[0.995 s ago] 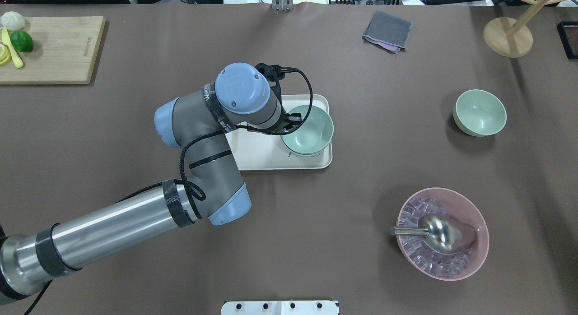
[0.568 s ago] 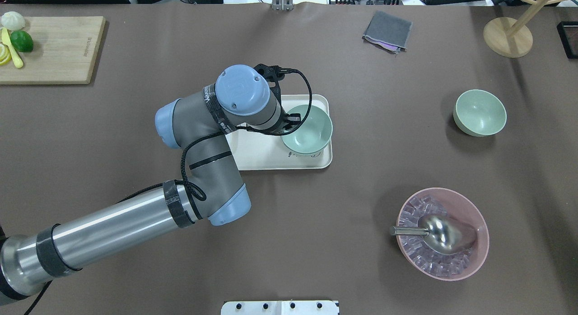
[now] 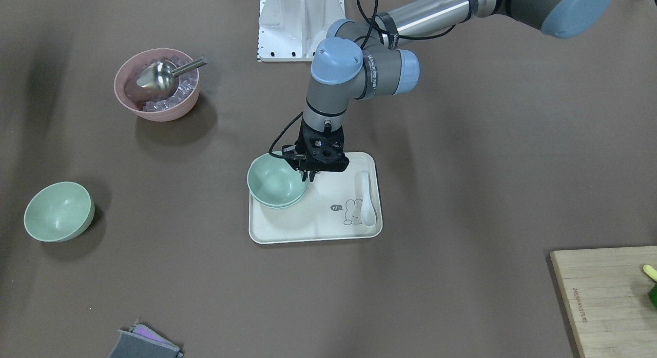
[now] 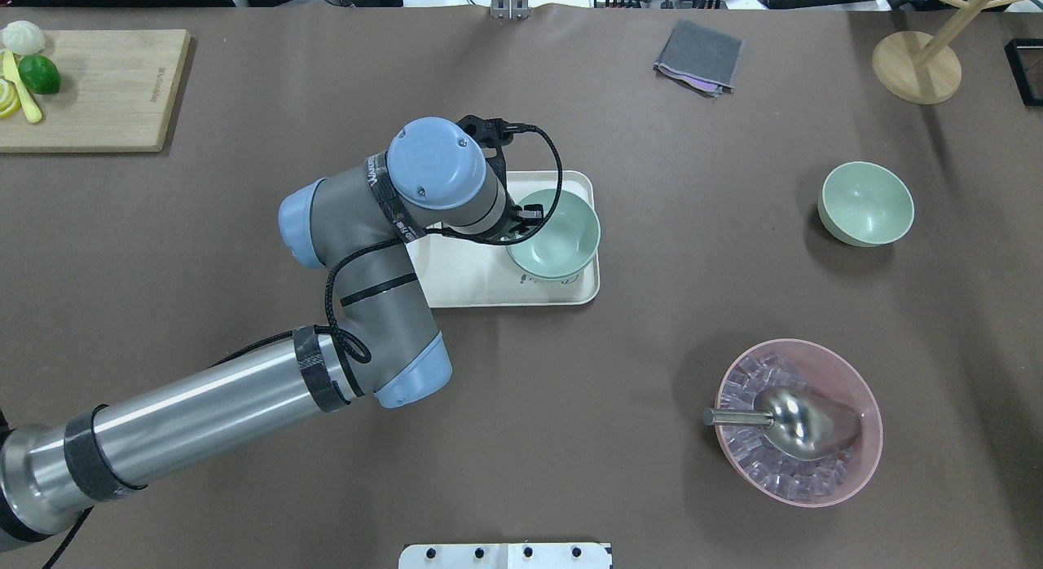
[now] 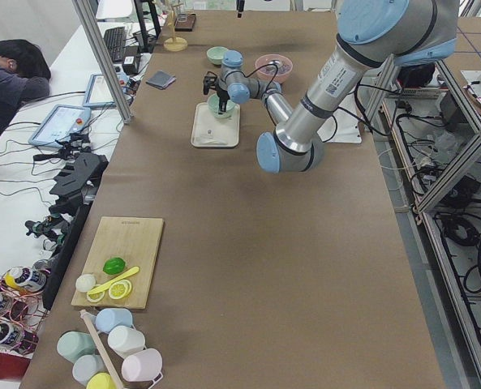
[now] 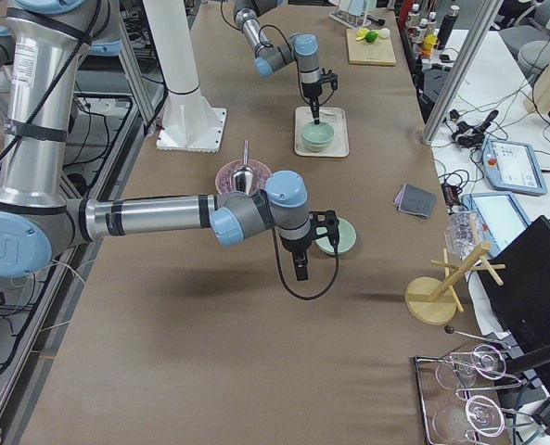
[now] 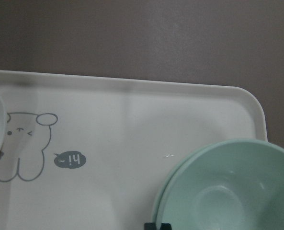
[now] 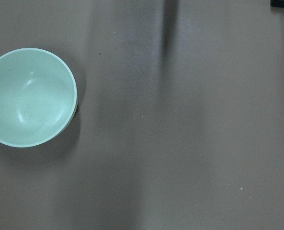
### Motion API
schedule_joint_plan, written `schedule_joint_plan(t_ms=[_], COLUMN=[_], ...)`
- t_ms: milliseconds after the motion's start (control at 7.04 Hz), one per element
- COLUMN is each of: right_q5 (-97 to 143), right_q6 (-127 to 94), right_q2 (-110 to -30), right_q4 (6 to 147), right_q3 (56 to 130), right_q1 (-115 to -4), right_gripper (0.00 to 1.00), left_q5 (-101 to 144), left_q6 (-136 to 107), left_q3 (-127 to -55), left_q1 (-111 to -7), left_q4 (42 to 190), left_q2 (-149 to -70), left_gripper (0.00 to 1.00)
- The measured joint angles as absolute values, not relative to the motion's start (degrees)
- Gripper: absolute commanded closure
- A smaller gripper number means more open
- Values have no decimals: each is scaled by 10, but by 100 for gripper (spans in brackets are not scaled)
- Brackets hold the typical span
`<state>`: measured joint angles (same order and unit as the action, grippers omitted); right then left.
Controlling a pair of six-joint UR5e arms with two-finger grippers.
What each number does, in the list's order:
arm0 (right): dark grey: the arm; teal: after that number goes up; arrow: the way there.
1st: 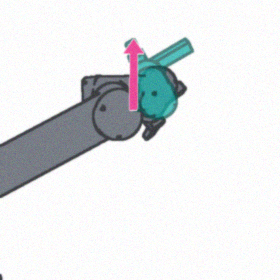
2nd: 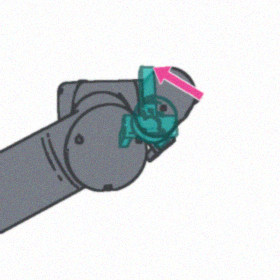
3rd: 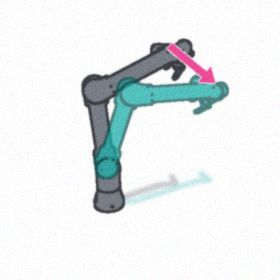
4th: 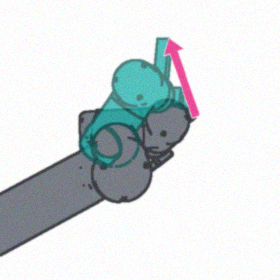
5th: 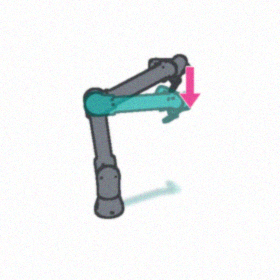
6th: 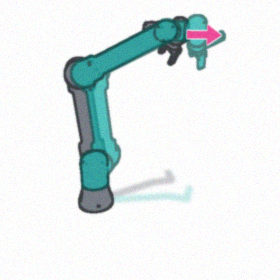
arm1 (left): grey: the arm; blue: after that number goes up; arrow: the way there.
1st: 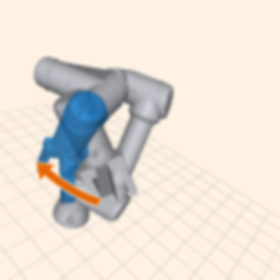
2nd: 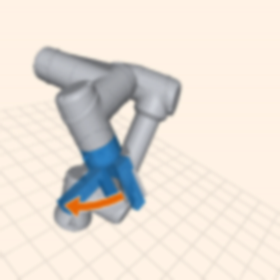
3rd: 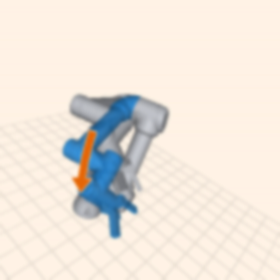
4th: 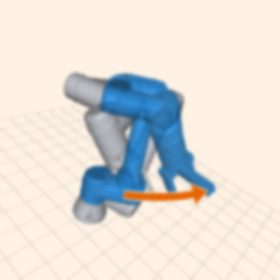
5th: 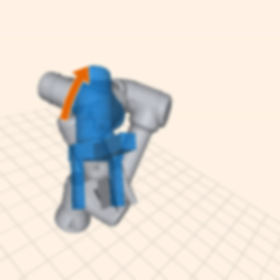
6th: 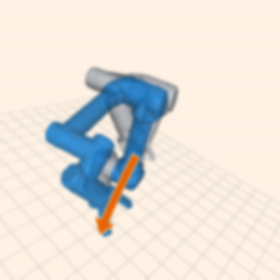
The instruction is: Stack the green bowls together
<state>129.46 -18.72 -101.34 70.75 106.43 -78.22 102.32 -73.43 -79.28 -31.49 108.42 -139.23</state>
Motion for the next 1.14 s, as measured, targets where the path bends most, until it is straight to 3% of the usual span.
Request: schedule_joint_plan(t_ms=[426, 995, 1137], right_q5=[1293, 1284, 1283], right_q6=[-187, -187, -187], right_q2=[-1013, -1012, -1008], right_q4=[708, 708, 708], right_q3=[1062, 1050, 1043], right_q1=[-782, -781, -781], right_gripper=[0, 0, 2], left_q5=[1061, 1136, 1175], left_q6=[-686, -366, -250], left_q3=[-847, -1056, -1080], left_q1=[-342, -482, -548], left_q4=[1063, 885, 871], left_q2=[-1358, -1161, -1101], left_gripper=[1, 1, 1])
